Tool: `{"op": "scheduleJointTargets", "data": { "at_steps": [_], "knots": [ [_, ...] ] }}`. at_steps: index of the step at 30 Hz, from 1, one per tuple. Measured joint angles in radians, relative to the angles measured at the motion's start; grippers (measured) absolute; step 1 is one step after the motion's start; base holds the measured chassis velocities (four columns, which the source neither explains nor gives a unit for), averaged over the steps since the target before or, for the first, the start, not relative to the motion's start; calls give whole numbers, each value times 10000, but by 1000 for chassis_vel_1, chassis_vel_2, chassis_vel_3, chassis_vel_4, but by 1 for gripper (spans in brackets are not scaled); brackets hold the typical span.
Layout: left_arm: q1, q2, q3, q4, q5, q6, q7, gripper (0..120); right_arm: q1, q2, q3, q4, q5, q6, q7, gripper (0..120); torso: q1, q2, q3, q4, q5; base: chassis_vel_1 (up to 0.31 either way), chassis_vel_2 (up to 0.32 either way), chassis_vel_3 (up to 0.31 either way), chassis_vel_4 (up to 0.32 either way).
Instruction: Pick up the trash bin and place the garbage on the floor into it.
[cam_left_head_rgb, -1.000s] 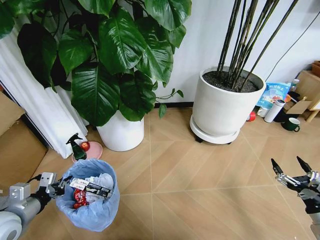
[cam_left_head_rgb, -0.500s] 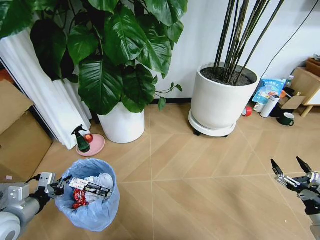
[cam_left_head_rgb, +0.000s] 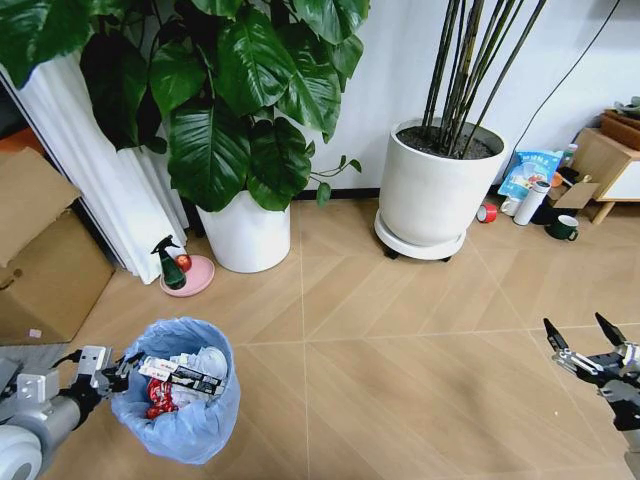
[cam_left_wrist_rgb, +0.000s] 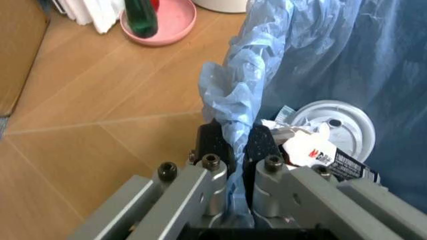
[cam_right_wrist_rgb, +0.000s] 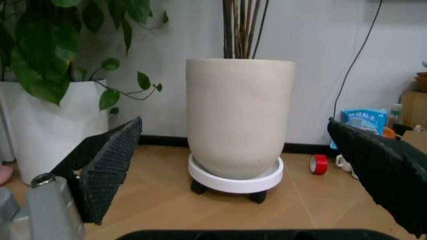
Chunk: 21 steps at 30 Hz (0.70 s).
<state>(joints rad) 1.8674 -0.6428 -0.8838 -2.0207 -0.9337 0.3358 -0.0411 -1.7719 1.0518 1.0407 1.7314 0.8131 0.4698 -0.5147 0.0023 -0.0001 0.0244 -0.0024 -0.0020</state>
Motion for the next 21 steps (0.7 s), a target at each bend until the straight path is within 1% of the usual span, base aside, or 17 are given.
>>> {"op": "scheduleJointTargets", "data": {
  "at_steps": [8, 13, 16, 19, 21],
  "knots": [
    [113, -47, -97, -51, 11, 0, -6, 0, -10, 2, -12, -10, 14, 22, -34, 100, 1, 0, 0, -5, 1, 105, -102, -117, 86],
    [184, -114, -128, -93, 38, 0, -7, 0, -40, 2, -11, 1, 41, 39, -94, 100, 1, 0, 0, 2, -1, 115, -107, -103, 131],
    [221, -147, -149, -107, 61, 0, -4, 0, -62, 7, -10, 0, 44, 65, -116, 100, 1, 0, 0, -2, 3, 108, -113, -108, 119],
    [267, -162, -190, -111, 70, 0, 0, 0, -80, 1, -3, -5, 59, 77, -127, 100, 1, 0, 0, -3, -2, 120, -118, -114, 94],
    [289, -165, -220, -119, 72, 0, 2, 0, -81, -13, 1, -7, 69, 80, -131, 100, 1, 0, 0, 0, -1, 127, -107, -119, 88]
  ]
}}
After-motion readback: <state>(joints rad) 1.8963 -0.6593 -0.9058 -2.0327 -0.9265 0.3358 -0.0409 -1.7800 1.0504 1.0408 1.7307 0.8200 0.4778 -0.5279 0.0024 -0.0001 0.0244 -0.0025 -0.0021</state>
